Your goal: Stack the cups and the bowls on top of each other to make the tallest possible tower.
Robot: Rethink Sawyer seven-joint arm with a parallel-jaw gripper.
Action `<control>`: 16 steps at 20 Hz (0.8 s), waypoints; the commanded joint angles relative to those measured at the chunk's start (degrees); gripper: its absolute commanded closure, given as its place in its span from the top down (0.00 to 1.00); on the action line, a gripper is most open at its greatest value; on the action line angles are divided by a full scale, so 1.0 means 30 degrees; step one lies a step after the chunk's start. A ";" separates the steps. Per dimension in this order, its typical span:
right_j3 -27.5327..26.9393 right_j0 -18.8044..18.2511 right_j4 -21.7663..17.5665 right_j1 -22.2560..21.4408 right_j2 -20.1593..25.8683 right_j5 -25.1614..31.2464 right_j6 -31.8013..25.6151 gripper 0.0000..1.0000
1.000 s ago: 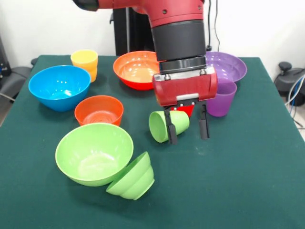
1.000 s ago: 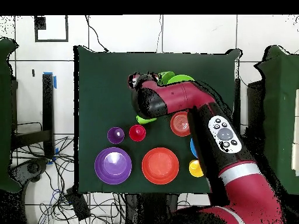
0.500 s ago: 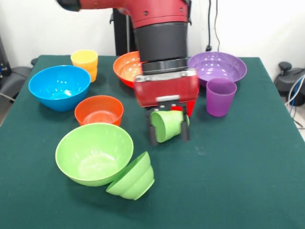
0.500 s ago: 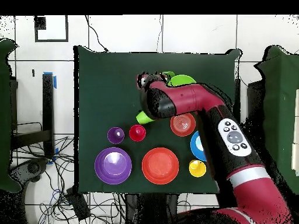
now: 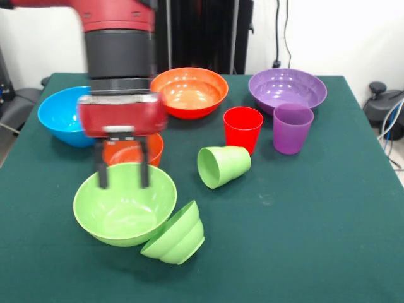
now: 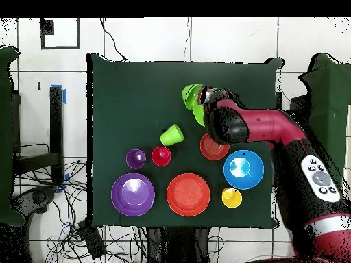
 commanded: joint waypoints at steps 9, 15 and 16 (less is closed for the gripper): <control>0.0643 -0.0958 -0.1152 0.0825 0.0577 0.0489 -0.1603 1.00; 0.0769 -0.0798 -0.1383 0.1089 0.0146 -0.0340 -0.0949 1.00; 0.0746 -0.0687 -0.1406 0.1063 -0.0008 -0.0492 -0.0748 1.00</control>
